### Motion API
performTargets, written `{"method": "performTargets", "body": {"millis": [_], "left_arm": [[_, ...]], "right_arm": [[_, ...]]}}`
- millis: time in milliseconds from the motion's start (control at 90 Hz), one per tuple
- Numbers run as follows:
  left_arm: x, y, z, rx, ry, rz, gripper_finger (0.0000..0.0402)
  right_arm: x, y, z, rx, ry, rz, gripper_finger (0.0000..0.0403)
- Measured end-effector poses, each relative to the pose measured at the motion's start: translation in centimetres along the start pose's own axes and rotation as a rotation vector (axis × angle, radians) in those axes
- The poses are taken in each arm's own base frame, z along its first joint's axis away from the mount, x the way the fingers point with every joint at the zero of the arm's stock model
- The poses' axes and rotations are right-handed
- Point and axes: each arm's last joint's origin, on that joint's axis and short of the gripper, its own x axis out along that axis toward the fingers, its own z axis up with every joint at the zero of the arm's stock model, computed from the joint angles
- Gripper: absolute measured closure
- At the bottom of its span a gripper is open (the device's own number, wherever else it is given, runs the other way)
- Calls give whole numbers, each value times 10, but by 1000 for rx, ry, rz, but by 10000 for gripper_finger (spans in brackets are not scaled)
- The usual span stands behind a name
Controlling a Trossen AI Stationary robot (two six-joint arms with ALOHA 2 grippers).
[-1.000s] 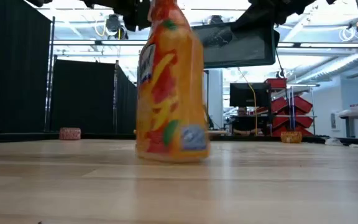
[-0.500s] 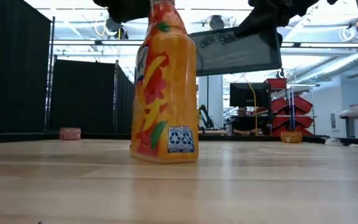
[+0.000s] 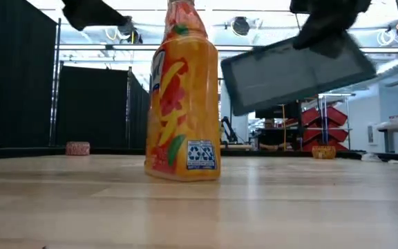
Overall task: Apply microfiber cloth
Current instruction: Wipe the front of the tablet using the green microfiber cloth
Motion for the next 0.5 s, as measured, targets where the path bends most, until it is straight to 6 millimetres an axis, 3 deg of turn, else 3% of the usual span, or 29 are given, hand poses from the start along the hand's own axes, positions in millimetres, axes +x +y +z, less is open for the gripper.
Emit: {"method": "performTargets", "body": {"millis": [256,500], "left_arm": [[2,-9,-7,-51,36,-40,36],[13,-21,-9,-110,10,-93,36]], "right_arm": [[7,43,-32,40,63,85,392],[49,77,-58,-37,83,138,392]]}}
